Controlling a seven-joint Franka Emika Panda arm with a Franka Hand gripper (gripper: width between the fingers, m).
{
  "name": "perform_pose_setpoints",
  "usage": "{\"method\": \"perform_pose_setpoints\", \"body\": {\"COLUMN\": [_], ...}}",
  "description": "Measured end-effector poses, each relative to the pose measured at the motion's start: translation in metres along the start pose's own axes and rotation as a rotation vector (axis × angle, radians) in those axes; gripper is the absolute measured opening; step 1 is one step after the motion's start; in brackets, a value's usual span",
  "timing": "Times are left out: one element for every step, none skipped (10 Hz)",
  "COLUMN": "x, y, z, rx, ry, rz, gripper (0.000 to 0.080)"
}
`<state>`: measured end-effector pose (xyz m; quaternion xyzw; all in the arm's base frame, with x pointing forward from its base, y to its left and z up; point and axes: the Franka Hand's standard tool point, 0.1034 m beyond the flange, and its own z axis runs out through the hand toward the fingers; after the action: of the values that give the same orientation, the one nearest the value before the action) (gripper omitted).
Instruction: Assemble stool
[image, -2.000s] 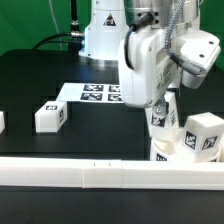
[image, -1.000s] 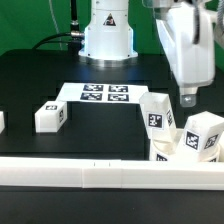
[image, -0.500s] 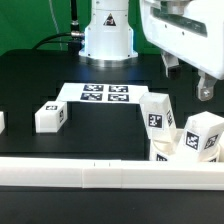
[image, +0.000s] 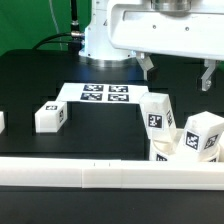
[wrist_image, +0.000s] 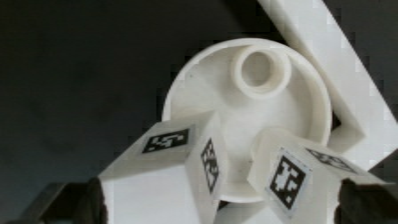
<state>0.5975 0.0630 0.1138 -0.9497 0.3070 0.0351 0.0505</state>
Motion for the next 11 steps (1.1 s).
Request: {"method": "perform_pose_setpoints", "body": {"x": [0.000,0.000,-0.001,0.000,0.002,0.006,0.007,0.007,0.008,0.009,0.012], "y": [0.001,0.001,-0.001,-0.003,0.000,0.004,0.005,0.006,0.007,0.008,0.006], "z": [0.000,0.000,0.001,0.000,0.000,-0.001,-0.001,-0.001,-0.001,-0.001,0.000], "rx": [0.000,-0.001,-0.023,-0.022,-0.017,-0.014,-0.029,-0.031,-0.035,-0.046,-0.057], "ry": [0.000,0.000,0.011,0.021,0.019,0.019,0.020,0.019,0.018,0.016,0.034], "rz": [-0.076,-0.146,-0.281,-0.484,-0.583,-0.639,-0.752,-0.797,-0.896,-1.002,-1.097], "gripper": [0.0648,0.0648,0.0648,0.0648,0.0648,0.0648,0.0648,0.0648,0.0648,0.0648,0.0648]}}
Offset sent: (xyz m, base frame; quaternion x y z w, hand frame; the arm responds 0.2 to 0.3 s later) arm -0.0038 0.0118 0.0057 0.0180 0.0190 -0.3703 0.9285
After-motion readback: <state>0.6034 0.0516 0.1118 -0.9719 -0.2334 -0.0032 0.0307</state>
